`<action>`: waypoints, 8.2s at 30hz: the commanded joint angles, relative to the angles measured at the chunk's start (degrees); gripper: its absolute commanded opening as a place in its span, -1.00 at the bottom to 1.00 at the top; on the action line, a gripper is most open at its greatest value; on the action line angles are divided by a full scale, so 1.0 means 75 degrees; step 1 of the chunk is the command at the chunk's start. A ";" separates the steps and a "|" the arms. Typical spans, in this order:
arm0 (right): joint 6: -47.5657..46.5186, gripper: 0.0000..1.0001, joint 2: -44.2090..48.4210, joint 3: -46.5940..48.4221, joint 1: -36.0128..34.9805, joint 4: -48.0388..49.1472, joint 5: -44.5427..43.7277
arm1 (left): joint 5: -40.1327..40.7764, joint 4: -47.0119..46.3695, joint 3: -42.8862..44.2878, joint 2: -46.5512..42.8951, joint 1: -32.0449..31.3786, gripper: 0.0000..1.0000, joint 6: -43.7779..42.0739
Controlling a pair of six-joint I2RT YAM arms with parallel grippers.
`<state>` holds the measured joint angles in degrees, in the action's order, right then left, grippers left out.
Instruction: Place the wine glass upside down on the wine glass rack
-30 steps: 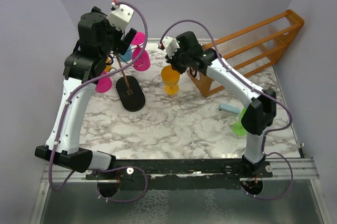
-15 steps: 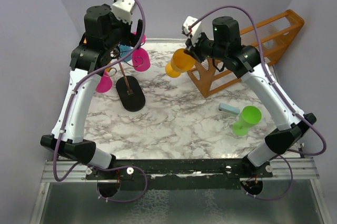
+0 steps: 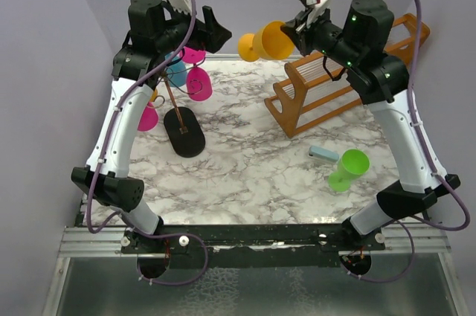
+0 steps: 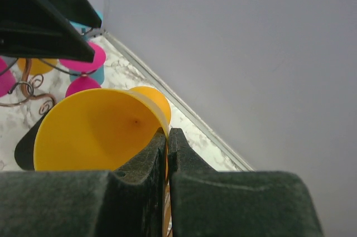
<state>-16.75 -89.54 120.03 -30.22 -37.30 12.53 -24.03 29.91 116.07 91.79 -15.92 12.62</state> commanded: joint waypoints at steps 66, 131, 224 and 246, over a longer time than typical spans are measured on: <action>0.0298 0.07 0.0595 -0.0199 0.0950 -0.0182 0.2221 | -0.3059 -0.2172 -0.1642 -0.0410 0.0217 -1.00 0.3011; -0.0885 0.87 0.2019 -0.1109 0.3202 -0.1261 0.4387 | 0.6637 0.3985 -0.0091 -0.0415 -0.2752 -1.00 -0.8044; -0.0839 0.95 0.2235 -0.1714 0.3688 -0.1003 0.4935 | 0.5387 0.4308 -0.0701 -0.0671 -0.2857 -0.75 -0.8116; -0.1088 0.95 0.2320 -0.1978 0.3689 -0.1012 0.4737 | 0.3909 0.4383 -0.0853 -0.0809 -0.2869 -0.21 -0.7499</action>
<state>-24.08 -73.17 105.56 -2.92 -46.19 48.34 9.61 62.04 110.10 86.78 -36.99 -45.74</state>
